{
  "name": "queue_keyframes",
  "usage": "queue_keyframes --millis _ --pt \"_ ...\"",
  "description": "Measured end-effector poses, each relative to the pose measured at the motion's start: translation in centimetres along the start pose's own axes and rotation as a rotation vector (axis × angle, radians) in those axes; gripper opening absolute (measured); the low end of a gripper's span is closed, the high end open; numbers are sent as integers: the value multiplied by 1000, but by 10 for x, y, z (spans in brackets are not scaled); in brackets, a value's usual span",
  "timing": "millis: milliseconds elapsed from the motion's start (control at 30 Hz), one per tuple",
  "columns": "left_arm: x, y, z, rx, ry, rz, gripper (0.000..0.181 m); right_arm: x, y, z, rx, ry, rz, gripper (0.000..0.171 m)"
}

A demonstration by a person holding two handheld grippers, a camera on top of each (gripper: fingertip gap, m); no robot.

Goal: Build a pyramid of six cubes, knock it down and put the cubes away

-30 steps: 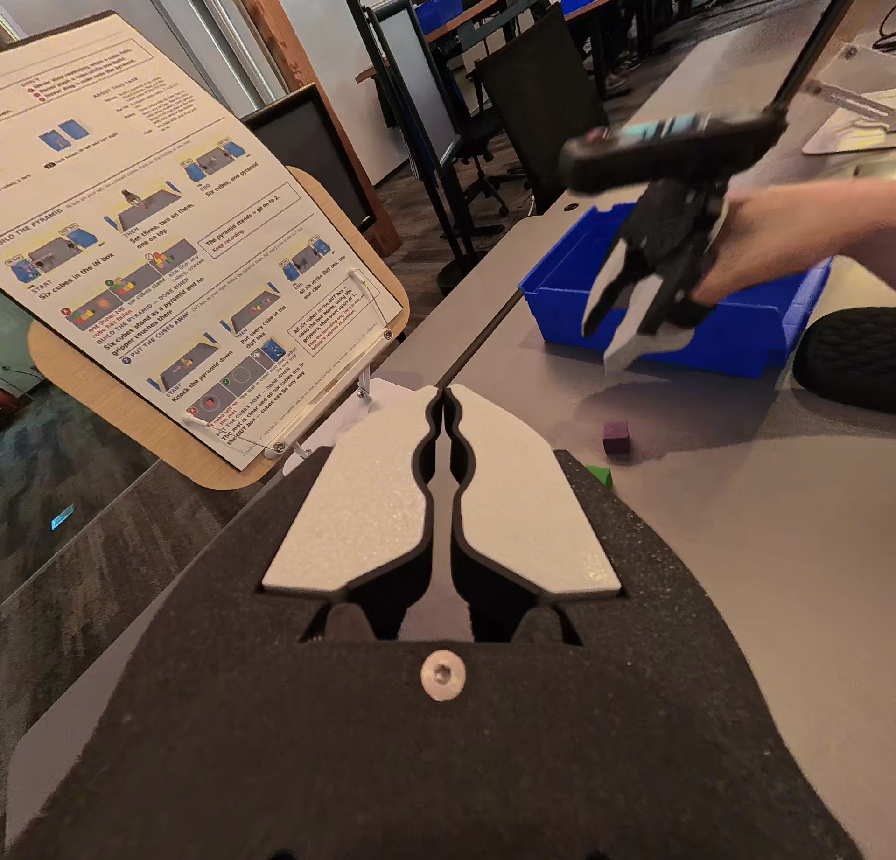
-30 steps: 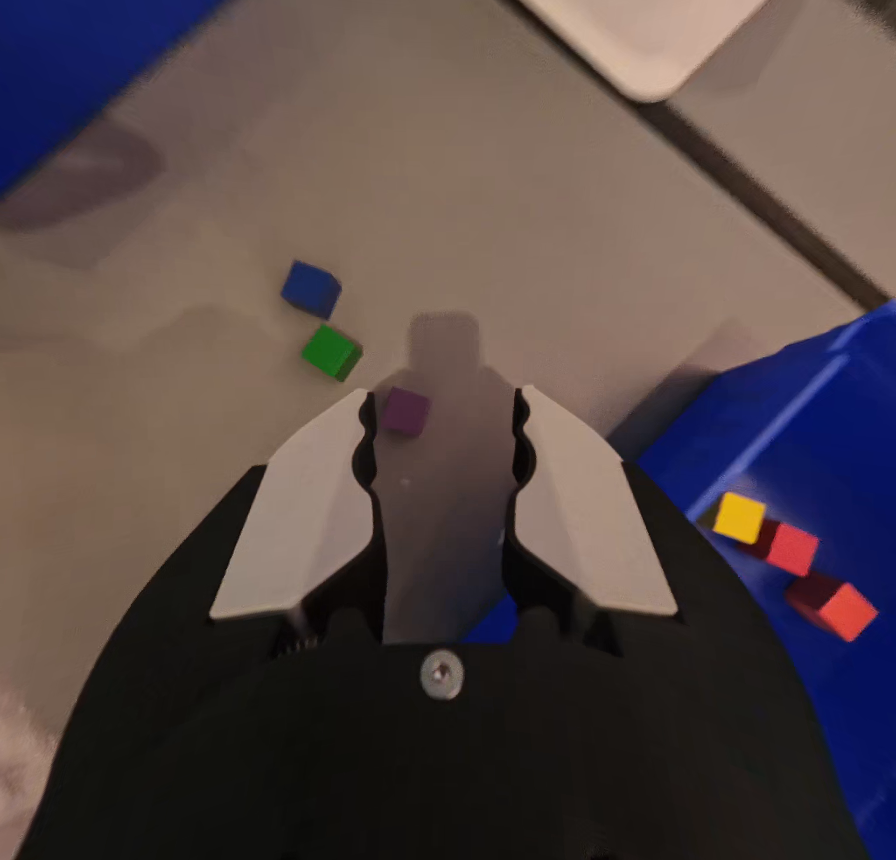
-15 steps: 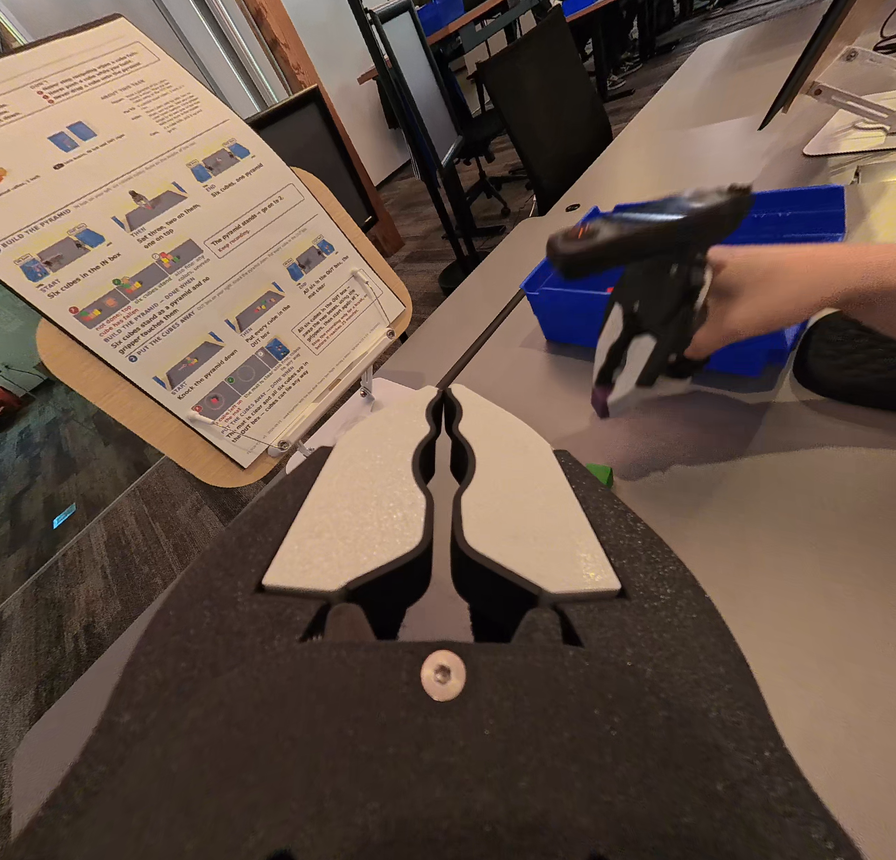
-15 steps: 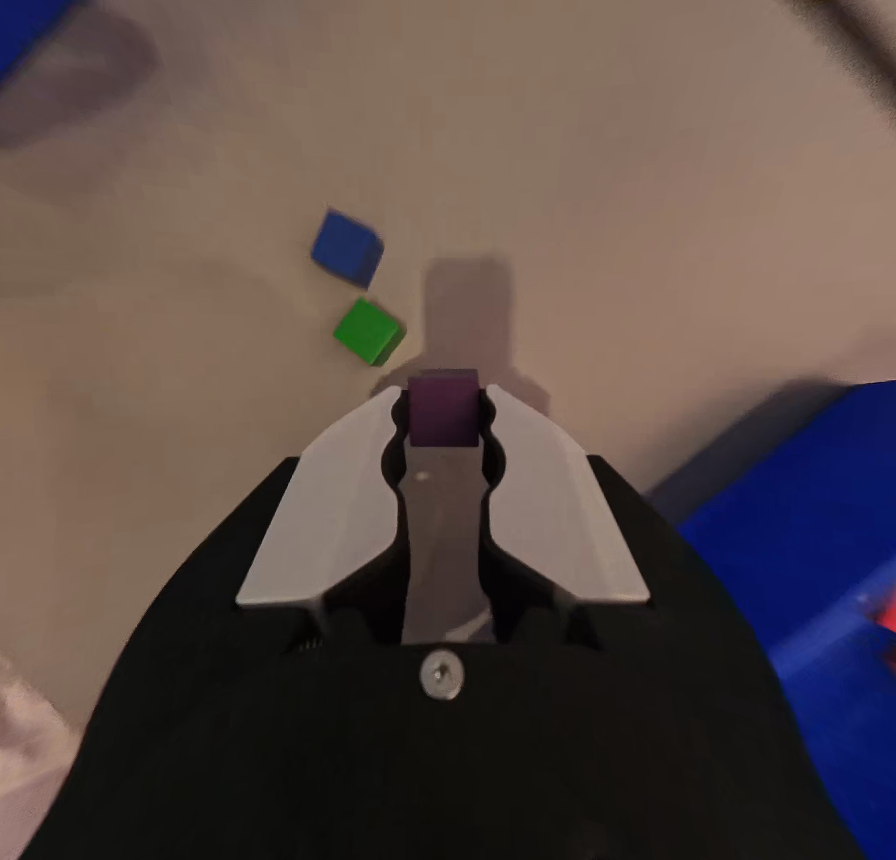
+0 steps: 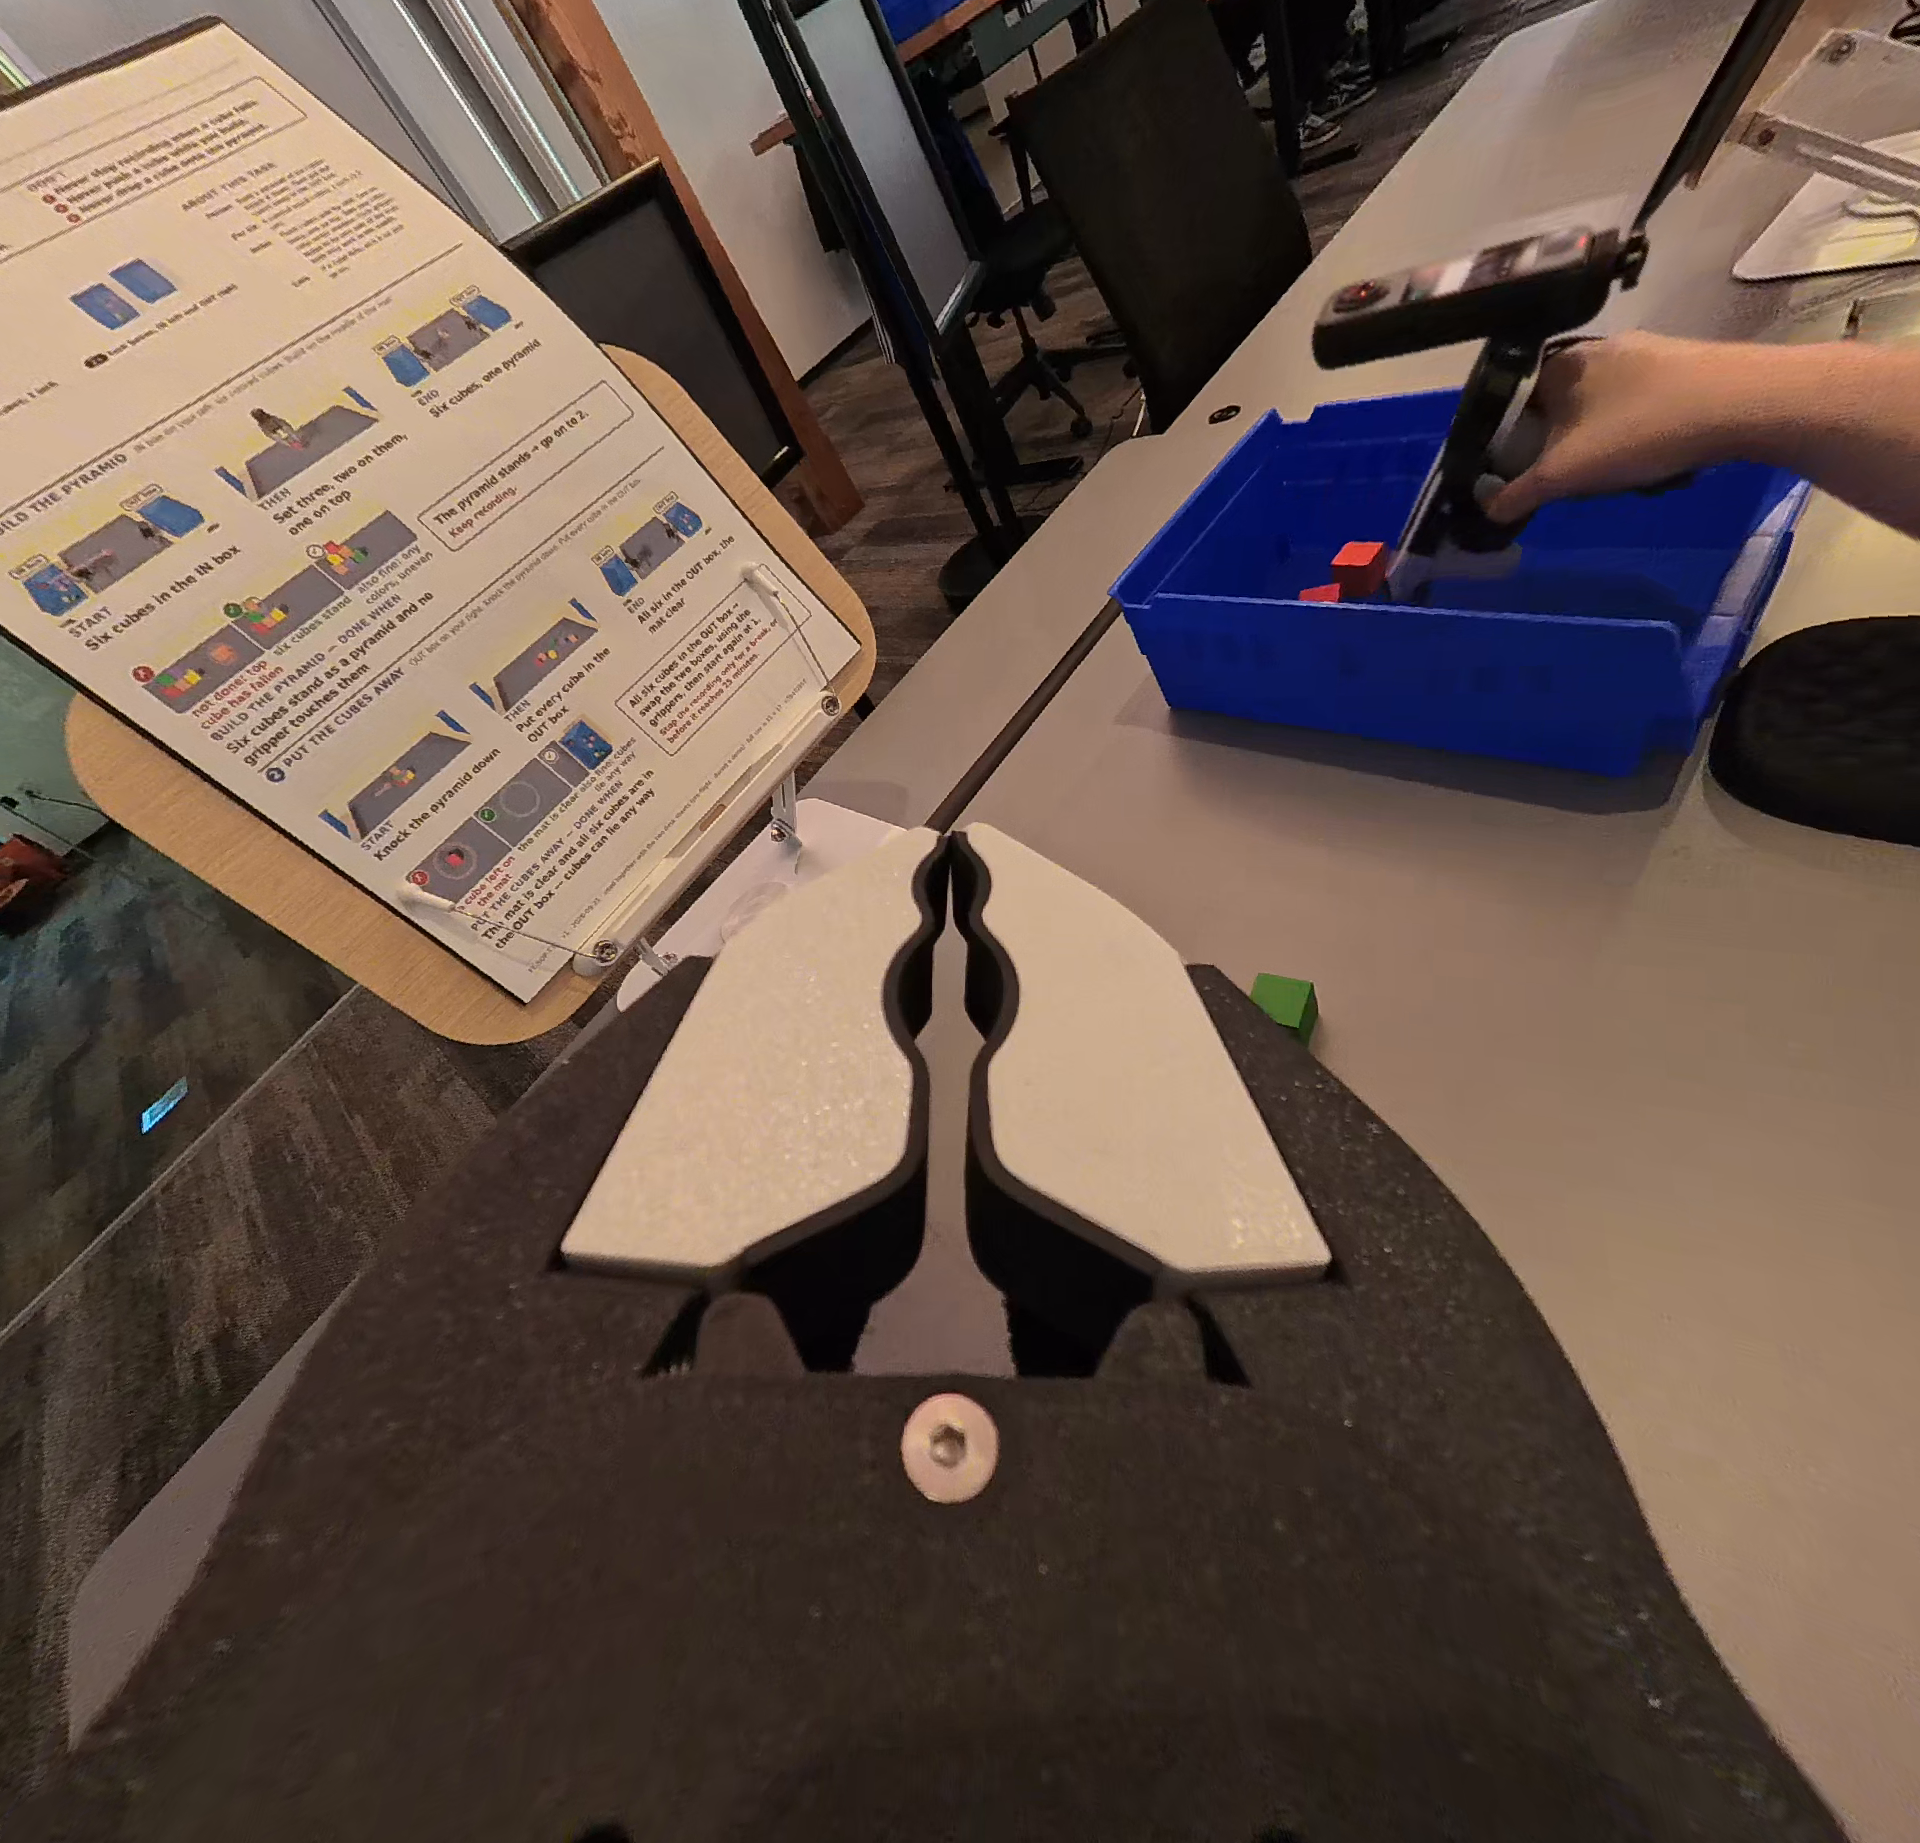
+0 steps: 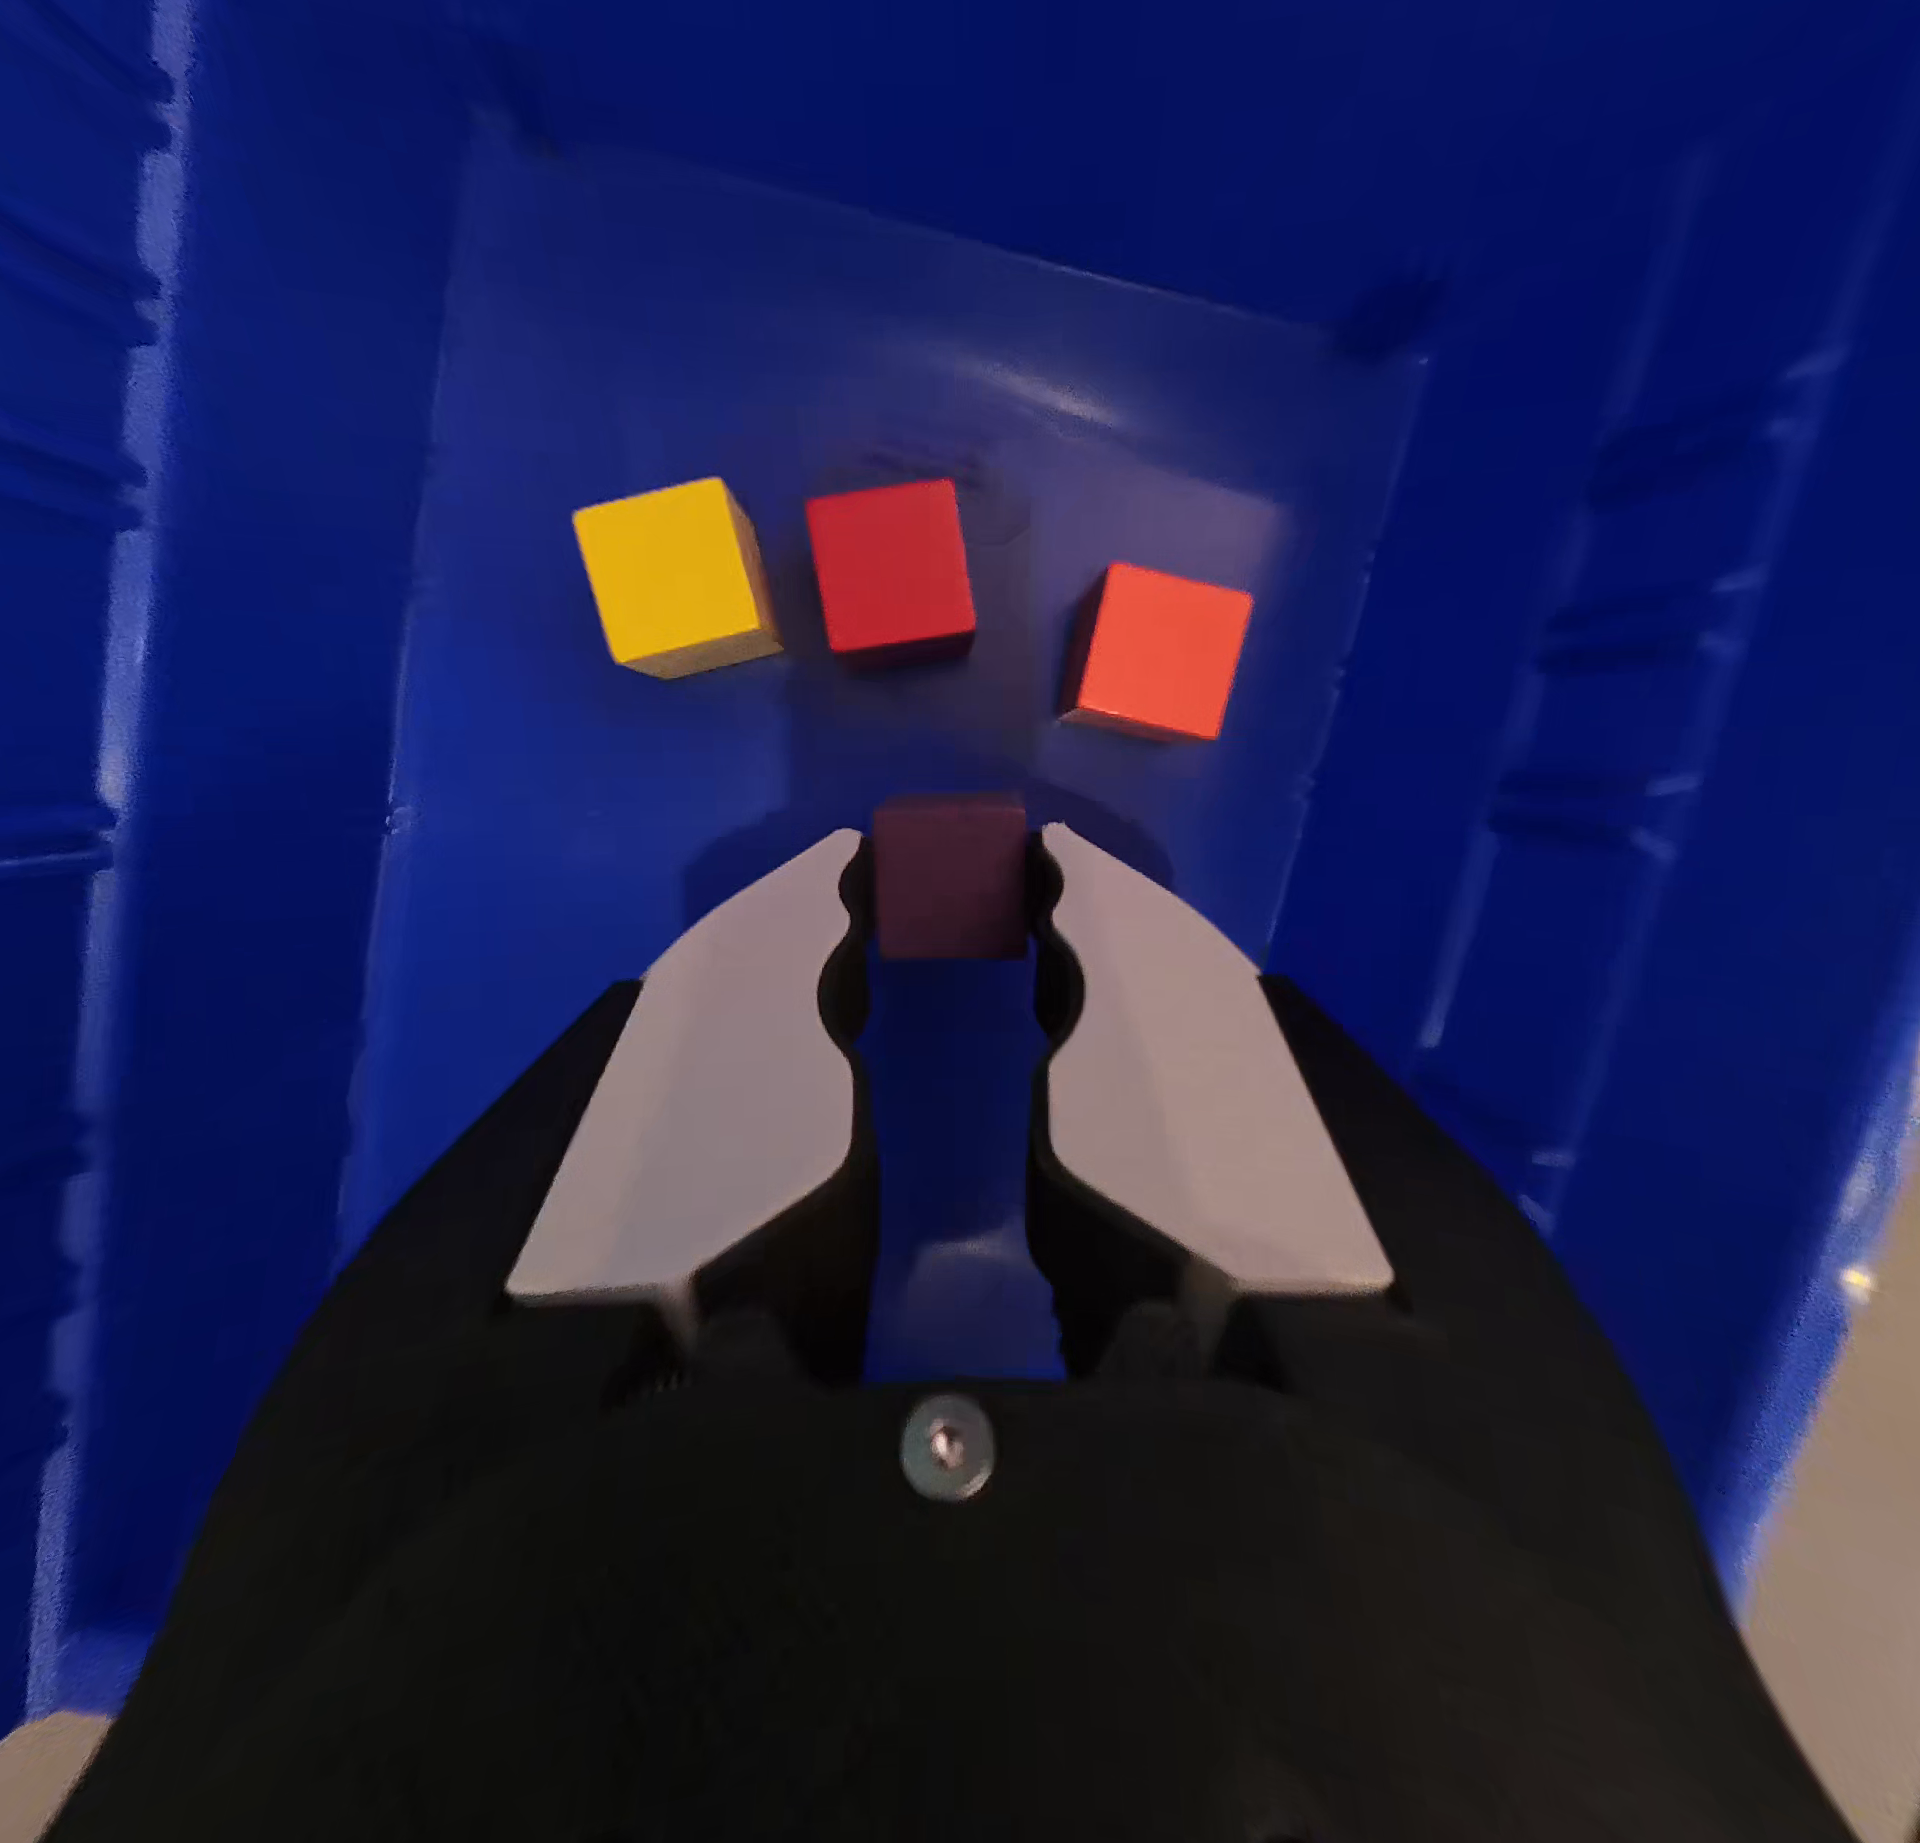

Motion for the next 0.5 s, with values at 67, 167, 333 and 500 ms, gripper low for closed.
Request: queue_keyframes --millis 67,167,333,500 --pt "1 1 0 3 -3 -3 0 5 8 4 -14 15 -32 30" --pt "2 3 0 1 0 -8 0 0 1 9 31 -3 8 40" --pt "1 2 -2 -8 -3 5 0 -28 -83 -70 -160 -145 371 51" --pt "3 6 0 1 -1 -18 0 -1 -109 -211 -401 -506 375 52"
Point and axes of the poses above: each gripper's, where its closed fingertips meet, y out along the fingers, x out of its underside, z = x × y across the jaws, the point moved 6 cm from there along -y, back along the fingers, and after that the axes turned 13 degrees about y, right-handed, at the moved point
